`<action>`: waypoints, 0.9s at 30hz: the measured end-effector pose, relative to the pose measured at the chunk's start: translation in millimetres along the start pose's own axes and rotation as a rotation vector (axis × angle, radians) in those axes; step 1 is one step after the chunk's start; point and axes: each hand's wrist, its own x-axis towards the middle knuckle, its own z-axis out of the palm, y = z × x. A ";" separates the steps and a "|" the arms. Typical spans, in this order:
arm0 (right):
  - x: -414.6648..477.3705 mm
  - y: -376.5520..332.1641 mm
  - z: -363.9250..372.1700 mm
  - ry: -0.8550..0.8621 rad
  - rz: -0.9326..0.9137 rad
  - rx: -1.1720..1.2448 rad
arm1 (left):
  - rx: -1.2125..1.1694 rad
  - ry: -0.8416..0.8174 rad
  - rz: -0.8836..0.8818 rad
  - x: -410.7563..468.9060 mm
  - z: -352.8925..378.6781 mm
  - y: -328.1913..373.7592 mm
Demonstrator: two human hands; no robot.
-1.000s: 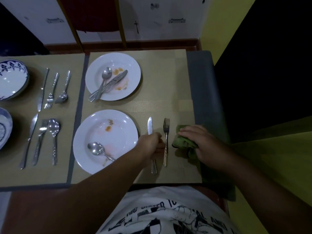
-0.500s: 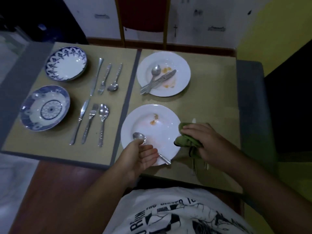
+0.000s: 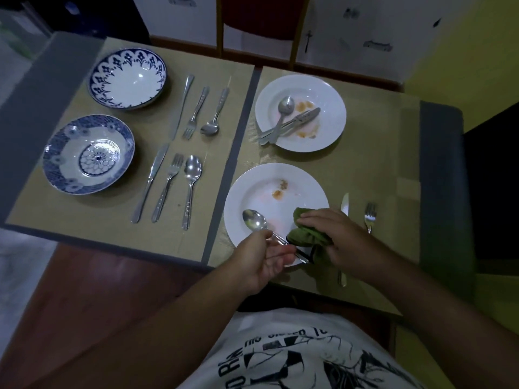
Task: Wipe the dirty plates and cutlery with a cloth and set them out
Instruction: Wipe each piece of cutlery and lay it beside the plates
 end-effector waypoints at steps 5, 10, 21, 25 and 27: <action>0.3 3.4 6.4 -0.065 0.052 0.009 | -0.033 0.027 0.018 7.6 8.5 0.8; -0.2 -5.1 3.6 -0.146 -0.002 0.014 | 0.018 0.030 0.007 11.0 17.0 2.4; 9.4 -18.0 -12.1 -0.167 -0.071 0.002 | 0.243 0.092 0.067 12.0 18.2 12.9; 9.1 -17.1 -13.3 -0.158 -0.036 0.015 | 0.331 0.109 0.150 5.3 16.2 17.8; 8.1 -16.9 -13.6 -0.156 -0.010 0.013 | 0.438 0.145 0.240 1.7 11.7 19.1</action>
